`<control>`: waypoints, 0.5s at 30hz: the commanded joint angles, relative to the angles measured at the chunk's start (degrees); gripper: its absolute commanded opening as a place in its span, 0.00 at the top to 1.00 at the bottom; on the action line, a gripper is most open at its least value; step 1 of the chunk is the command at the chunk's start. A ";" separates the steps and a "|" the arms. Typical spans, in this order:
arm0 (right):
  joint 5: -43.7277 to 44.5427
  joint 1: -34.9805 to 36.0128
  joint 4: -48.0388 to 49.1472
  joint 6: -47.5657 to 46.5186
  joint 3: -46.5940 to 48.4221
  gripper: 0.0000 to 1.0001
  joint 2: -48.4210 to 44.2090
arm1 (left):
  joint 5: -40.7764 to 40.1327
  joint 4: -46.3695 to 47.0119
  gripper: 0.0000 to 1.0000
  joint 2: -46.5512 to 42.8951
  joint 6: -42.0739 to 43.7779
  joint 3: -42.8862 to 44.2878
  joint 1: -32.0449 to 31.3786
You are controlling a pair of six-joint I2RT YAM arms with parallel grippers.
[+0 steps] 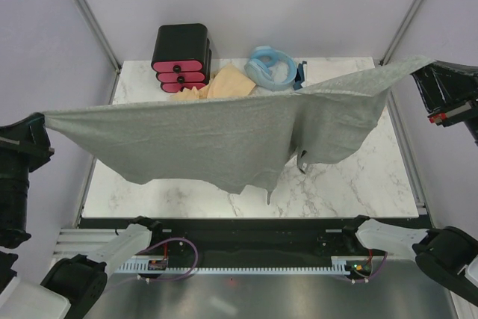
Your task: Fold and stack the t-shirts
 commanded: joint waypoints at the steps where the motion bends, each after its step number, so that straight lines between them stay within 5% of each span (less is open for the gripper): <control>1: 1.46 -0.30 4.00 1.18 0.86 1.00 -0.57 | 1.23 1.83 0.98 -0.97 0.89 -2.04 0.27; 9: 7.88 -0.30 -6.26 -0.49 3.67 1.00 10.13 | -1.67 -0.10 0.98 5.87 2.39 -2.92 0.09; 15: 14.99 -0.30 -12.43 -2.33 -4.23 1.00 20.60 | 2.45 0.24 0.98 13.87 -3.32 -19.16 0.36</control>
